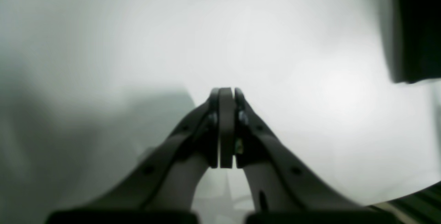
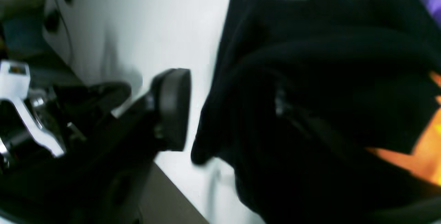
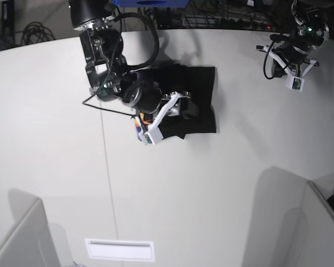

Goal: Fold the T-shirt properly
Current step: 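Release with left gripper and press the folded stack with right gripper, then open the right gripper and withdraw it from the folded shirt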

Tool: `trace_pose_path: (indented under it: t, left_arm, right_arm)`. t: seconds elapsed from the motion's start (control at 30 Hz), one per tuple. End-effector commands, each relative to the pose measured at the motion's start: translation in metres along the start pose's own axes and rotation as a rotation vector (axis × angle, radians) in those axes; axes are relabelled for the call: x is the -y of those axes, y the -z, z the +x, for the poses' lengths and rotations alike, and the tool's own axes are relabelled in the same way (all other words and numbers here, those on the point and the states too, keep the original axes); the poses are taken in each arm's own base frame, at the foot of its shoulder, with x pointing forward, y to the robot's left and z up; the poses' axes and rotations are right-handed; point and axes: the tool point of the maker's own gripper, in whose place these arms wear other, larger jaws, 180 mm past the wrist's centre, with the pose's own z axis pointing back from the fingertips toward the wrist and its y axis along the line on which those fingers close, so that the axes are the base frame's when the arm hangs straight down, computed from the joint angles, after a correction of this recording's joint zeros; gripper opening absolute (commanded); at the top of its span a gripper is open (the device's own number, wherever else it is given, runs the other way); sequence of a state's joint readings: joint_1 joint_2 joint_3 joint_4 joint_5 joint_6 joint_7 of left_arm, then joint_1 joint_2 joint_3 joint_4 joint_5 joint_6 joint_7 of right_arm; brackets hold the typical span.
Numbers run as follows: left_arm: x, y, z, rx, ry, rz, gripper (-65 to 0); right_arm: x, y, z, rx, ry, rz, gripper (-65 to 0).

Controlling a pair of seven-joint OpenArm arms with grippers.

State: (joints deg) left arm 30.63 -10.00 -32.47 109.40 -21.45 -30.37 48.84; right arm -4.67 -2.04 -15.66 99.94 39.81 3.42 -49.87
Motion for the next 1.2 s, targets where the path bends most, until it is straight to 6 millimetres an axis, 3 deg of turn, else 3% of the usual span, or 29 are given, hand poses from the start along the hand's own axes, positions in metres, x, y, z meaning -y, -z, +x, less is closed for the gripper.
trace_pose_path:
  t: [0.0,0.23,0.33,0.4,0.5,0.53,0.67,0.73,0.87,1.0,1.17]
  left_arm:
    - [-0.009,-0.006,0.008,0.032,0.010,0.019,-65.0]
    - [-0.046,-0.025,0.000,0.029,-0.016,0.118,-65.0]
    - [-0.054,-0.030,0.000,0.033,-0.024,0.142,-65.0]
    - [-0.061,-0.034,0.000,0.036,-0.032,0.163,-65.0]
    - [-0.070,-0.039,-0.001,0.040,-0.043,0.192,-65.0]
    - [-0.073,-0.041,-0.001,0.041,-0.047,0.200,-65.0]
    - [-0.085,-0.048,-0.002,0.046,-0.060,0.236,-65.0]
    - [-0.085,-0.048,-0.002,0.046,-0.061,0.237,-65.0]
    - [-0.083,-0.047,-0.002,0.045,-0.058,0.230,-65.0]
    - [-0.082,-0.046,-0.002,0.045,-0.058,0.227,-65.0]
    - [-0.083,-0.047,-0.002,0.045,-0.059,0.230,-65.0]
  right_arm:
    - [-0.009,-0.001,0.015,0.054,-0.007,0.027,-32.1]
    - [-0.022,0.004,0.022,0.069,-0.001,0.053,-32.3]
    - [-0.040,0.007,0.018,0.050,-0.029,0.092,-33.2]
    - [-0.060,-0.005,0.031,0.095,-0.092,0.125,-41.0]
    - [-0.059,-0.033,0.044,0.156,-0.179,0.106,-64.5]
    - [-0.051,-0.039,0.046,0.165,-0.186,0.086,-65.0]
    - [0.008,-0.056,0.053,0.189,-0.089,-0.065,-65.0]
    - [0.038,-0.055,0.049,0.168,-0.036,-0.136,-65.0]
    - [0.076,-0.045,0.042,0.093,-0.006,-0.204,-65.0]
    - [0.083,-0.037,0.031,0.055,0.022,-0.211,-65.0]
    - [0.051,-0.010,0.008,-0.028,-0.027,-0.135,-65.0]
